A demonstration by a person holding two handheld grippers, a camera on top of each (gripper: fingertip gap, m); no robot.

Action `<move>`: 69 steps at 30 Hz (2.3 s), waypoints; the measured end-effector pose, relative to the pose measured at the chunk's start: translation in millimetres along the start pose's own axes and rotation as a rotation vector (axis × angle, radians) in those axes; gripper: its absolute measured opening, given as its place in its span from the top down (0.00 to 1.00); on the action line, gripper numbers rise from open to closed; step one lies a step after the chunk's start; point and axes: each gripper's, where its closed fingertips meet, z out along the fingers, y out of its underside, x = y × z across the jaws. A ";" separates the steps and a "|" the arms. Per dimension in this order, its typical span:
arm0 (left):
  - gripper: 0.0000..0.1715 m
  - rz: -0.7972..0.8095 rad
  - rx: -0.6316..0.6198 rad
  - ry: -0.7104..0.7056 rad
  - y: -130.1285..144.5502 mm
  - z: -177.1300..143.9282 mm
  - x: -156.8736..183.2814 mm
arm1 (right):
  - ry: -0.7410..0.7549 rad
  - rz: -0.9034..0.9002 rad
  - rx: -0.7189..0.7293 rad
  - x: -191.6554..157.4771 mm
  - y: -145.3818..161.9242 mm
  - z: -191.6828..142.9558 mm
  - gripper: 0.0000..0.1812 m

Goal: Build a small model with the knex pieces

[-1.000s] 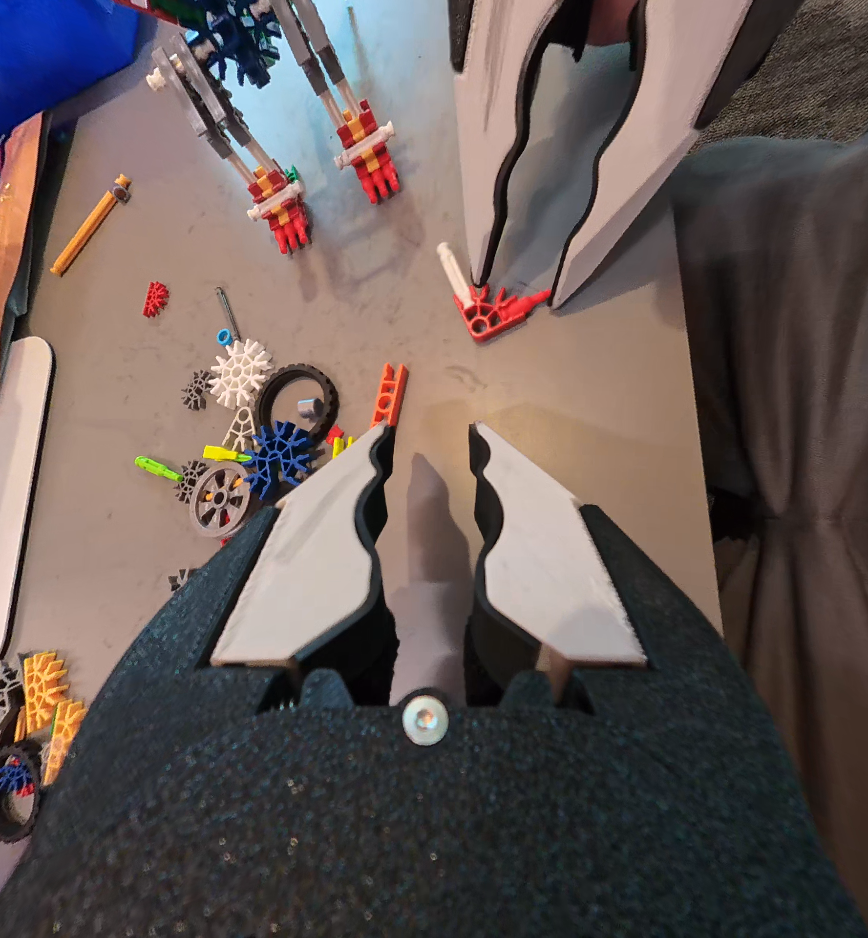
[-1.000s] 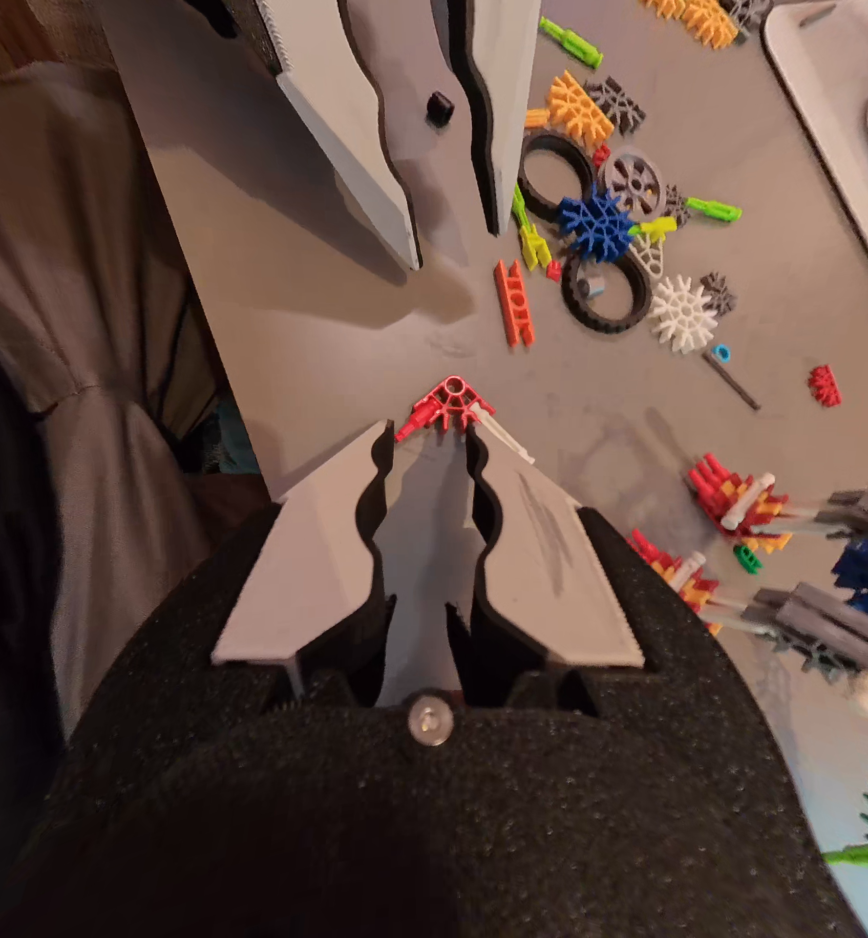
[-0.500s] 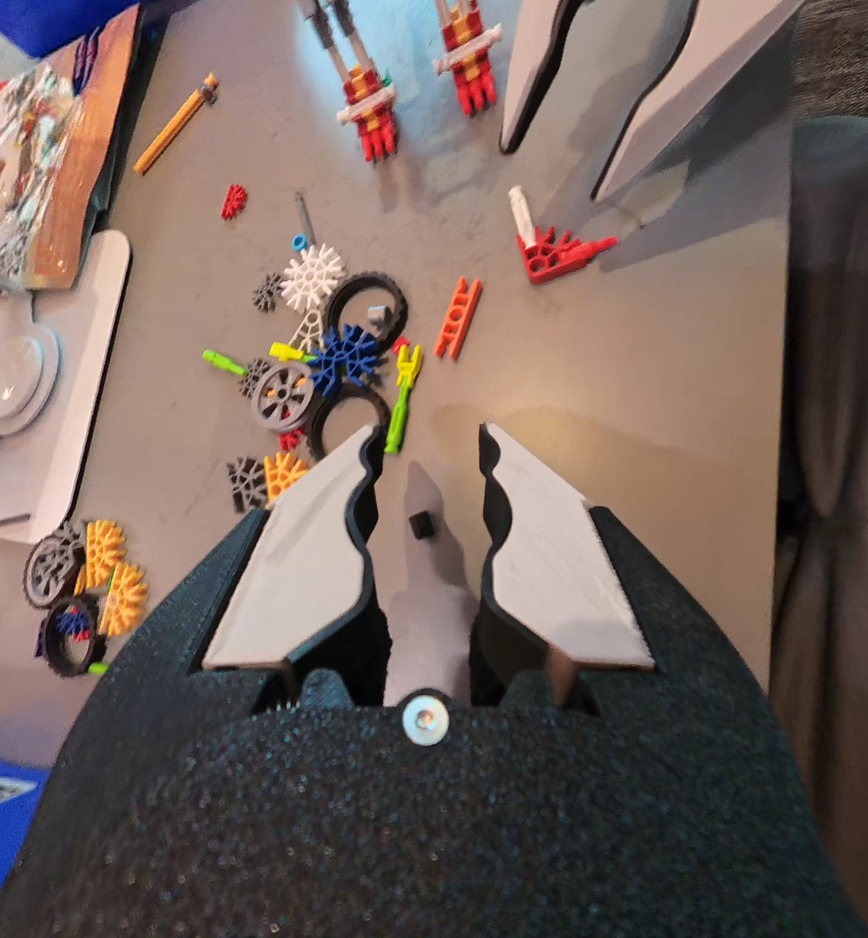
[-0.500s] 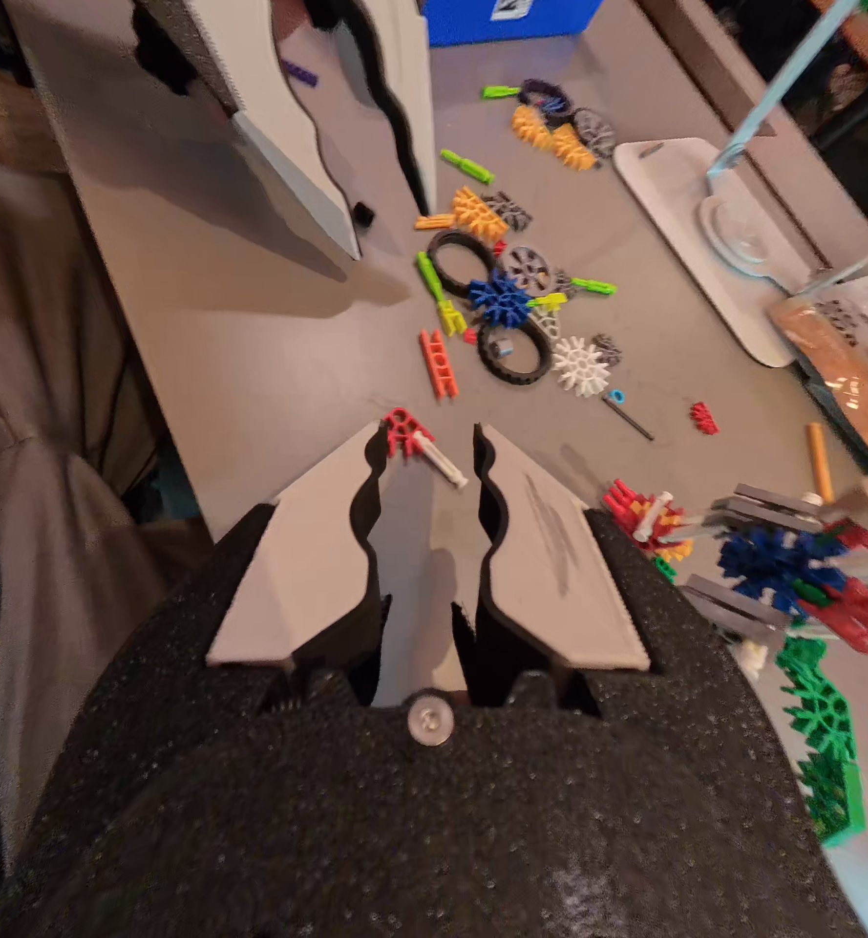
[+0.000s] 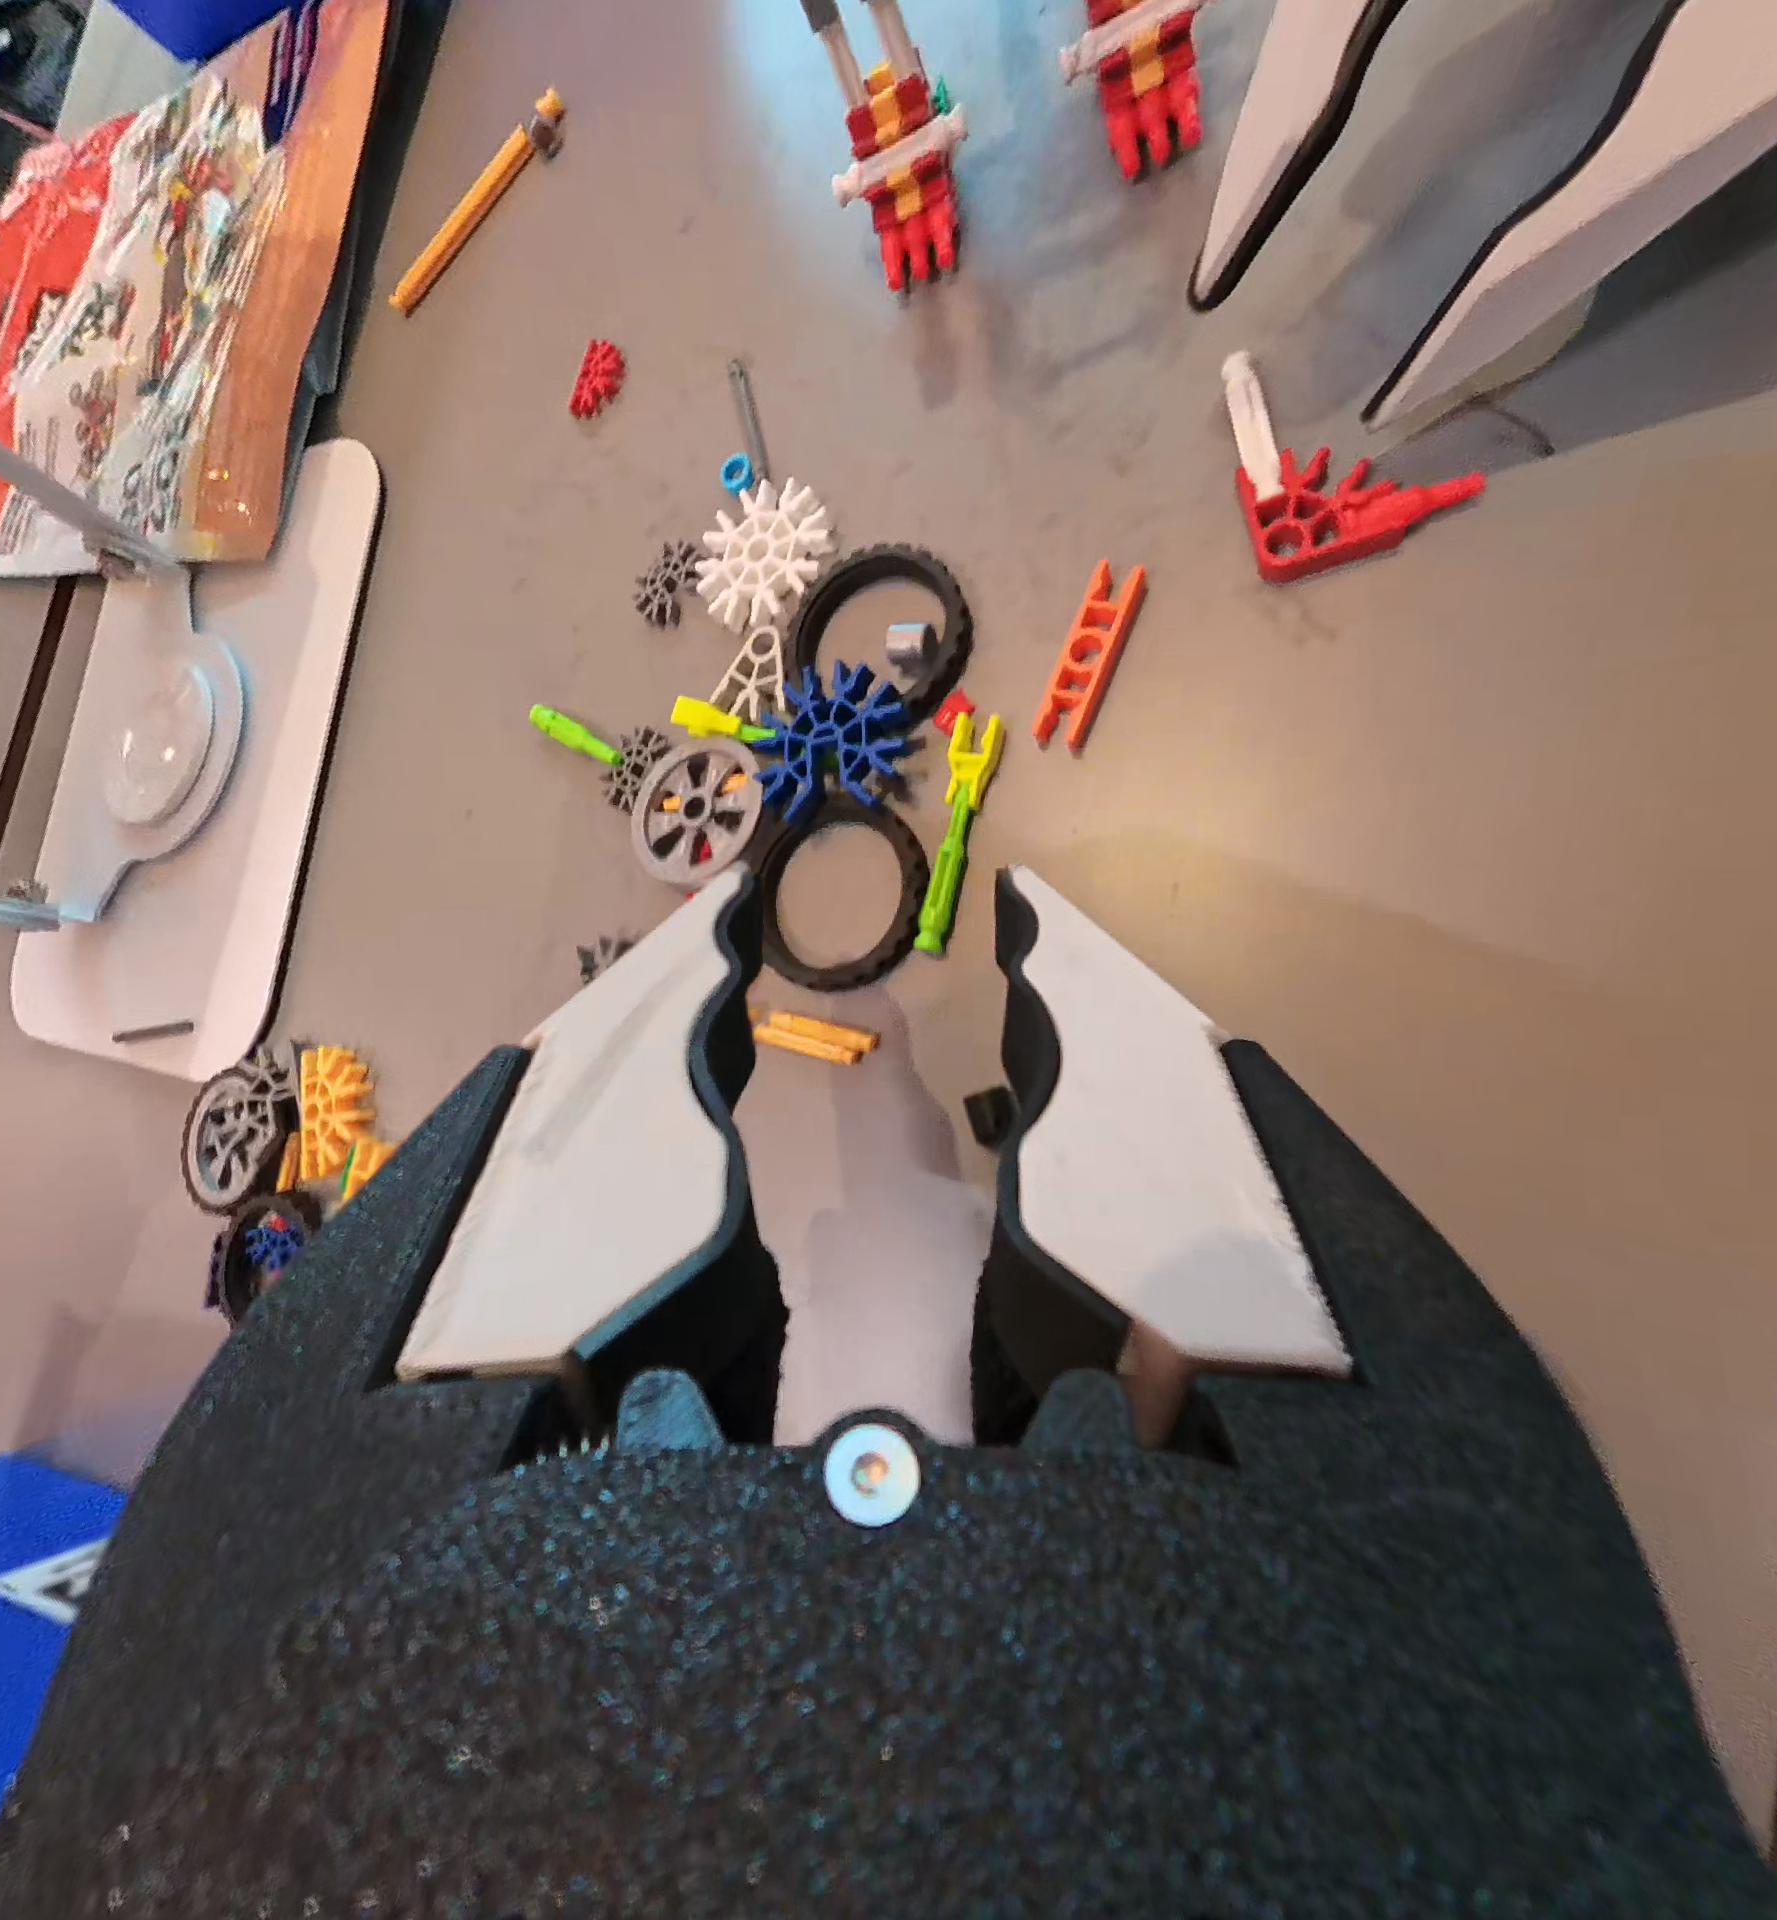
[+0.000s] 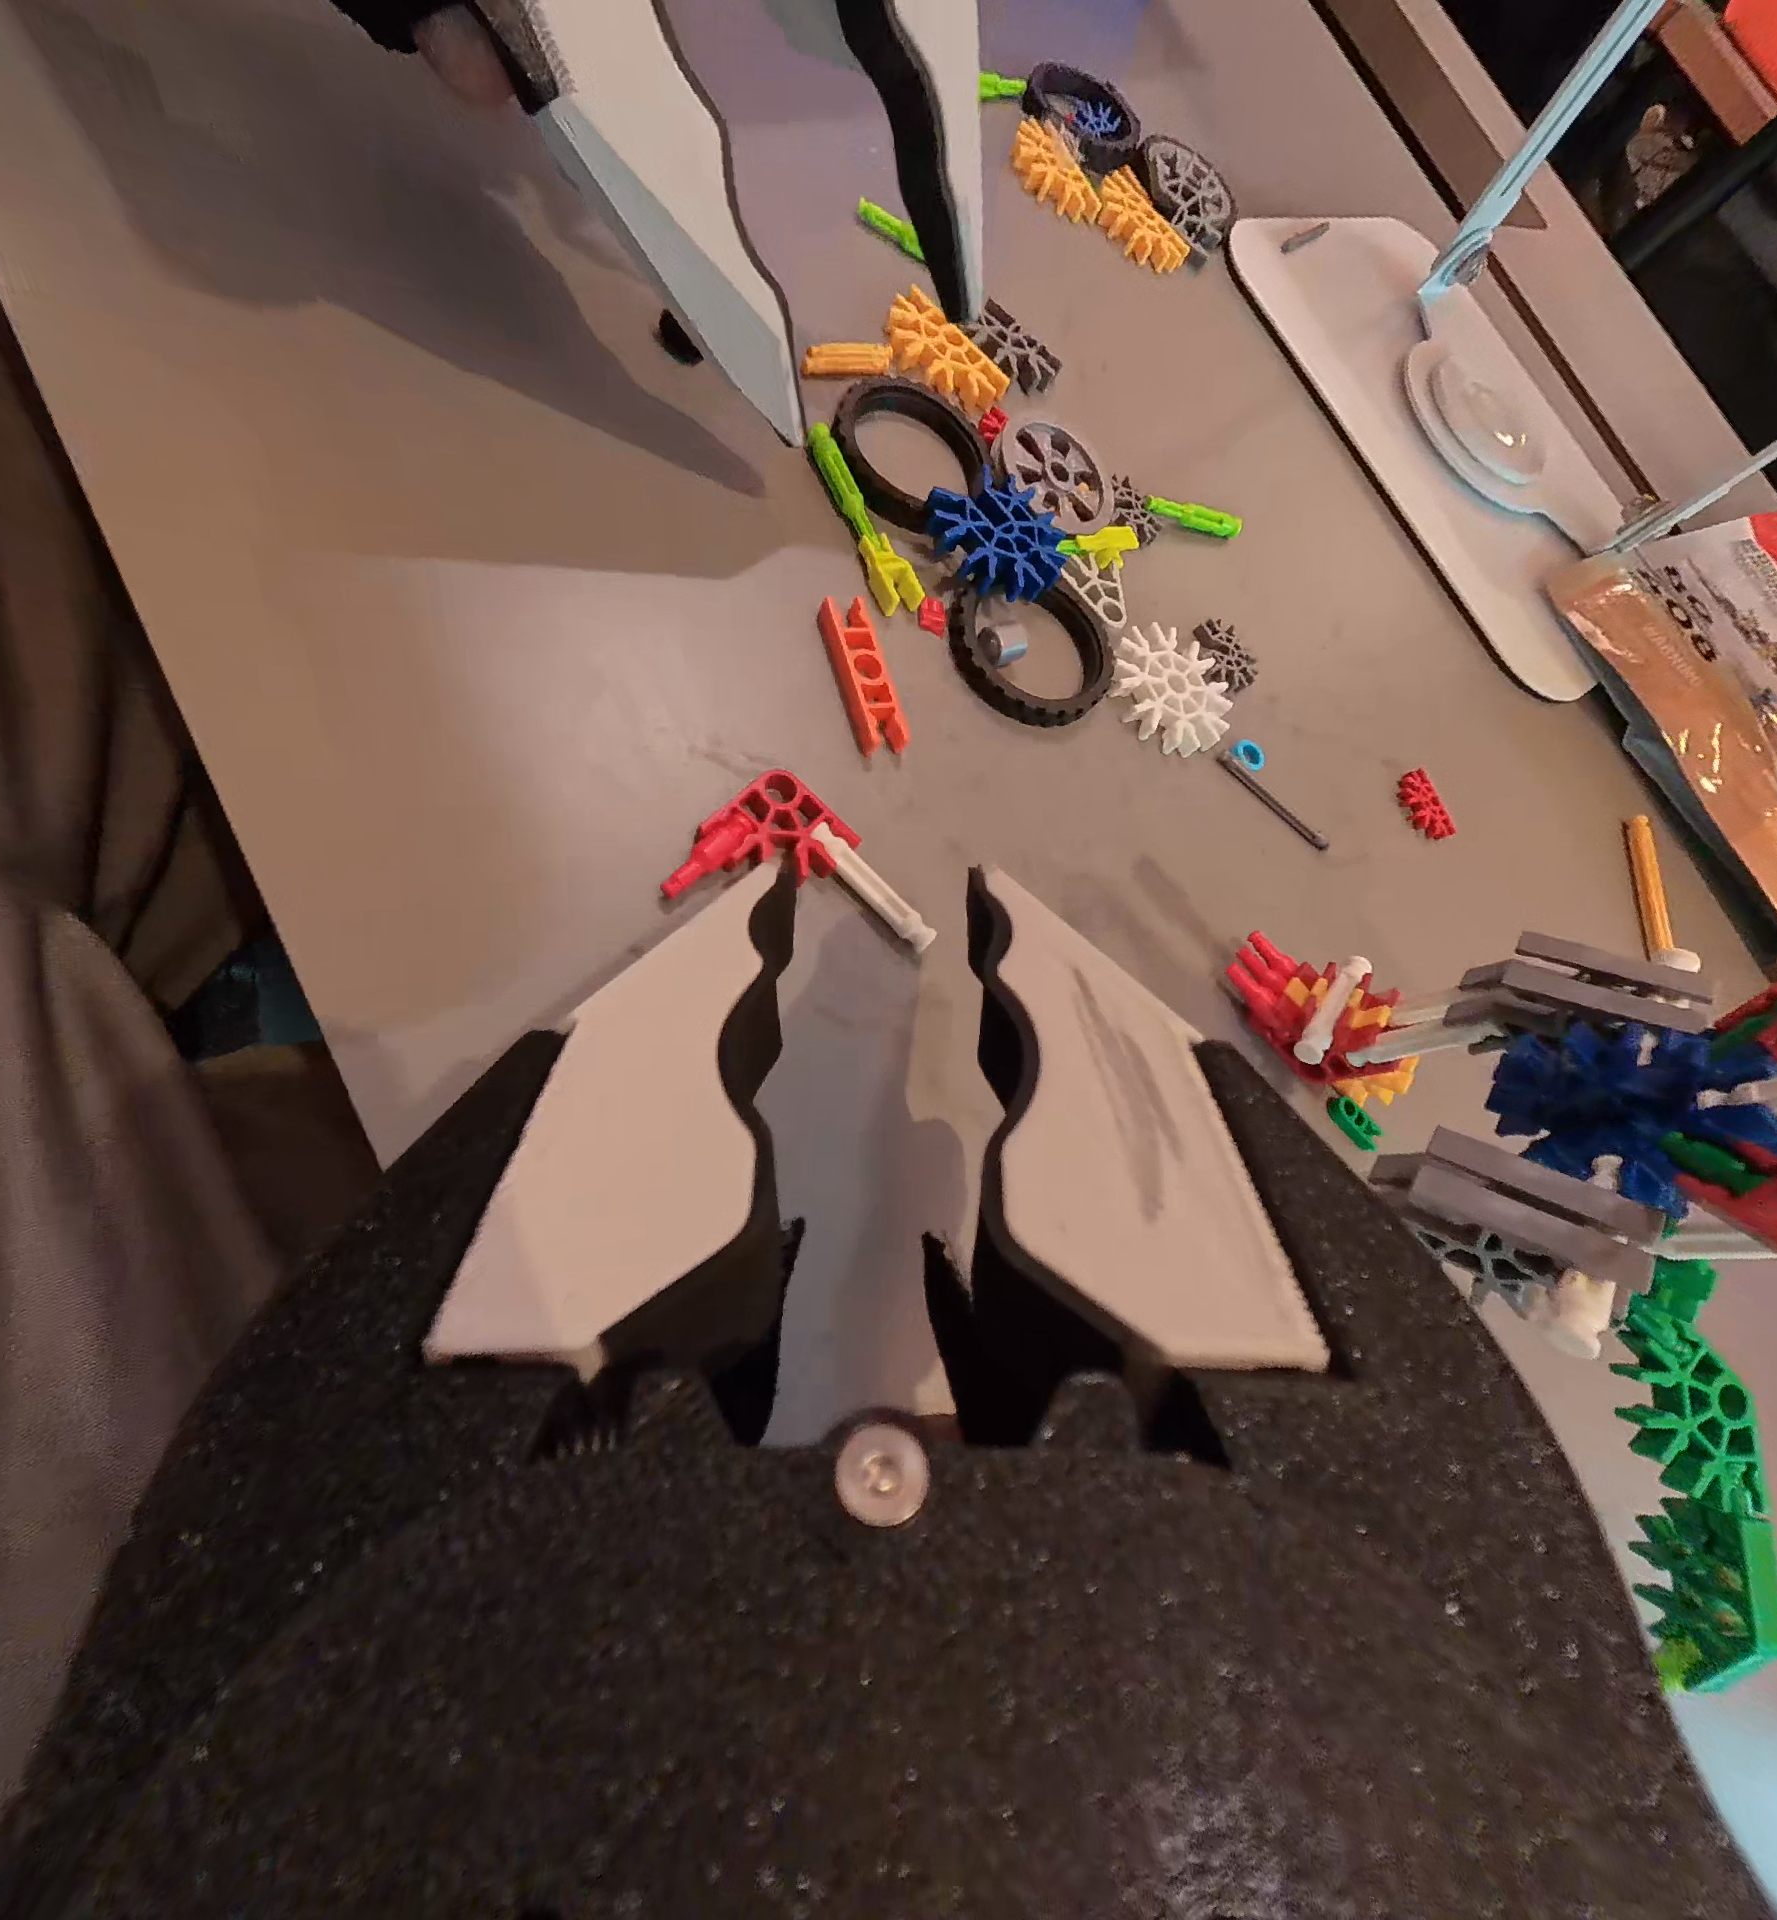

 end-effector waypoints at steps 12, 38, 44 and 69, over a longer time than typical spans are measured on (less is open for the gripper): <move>0.76 0.007 0.133 -0.066 -13.1 10.4 -20.3 | -0.021 0.053 -0.012 4.3 3.4 1.5 0.82; 0.76 -0.067 0.098 -0.092 -4.3 20.4 -28.2 | -0.055 0.088 -0.057 3.9 9.6 6.3 0.82; 0.76 -0.085 0.096 -0.094 -2.7 19.8 -30.3 | -0.049 0.085 -0.062 4.3 10.2 6.8 0.82; 0.81 -0.183 -0.035 -0.144 3.7 -24.2 -61.8 | -0.044 0.097 -0.032 6.4 6.8 4.1 0.82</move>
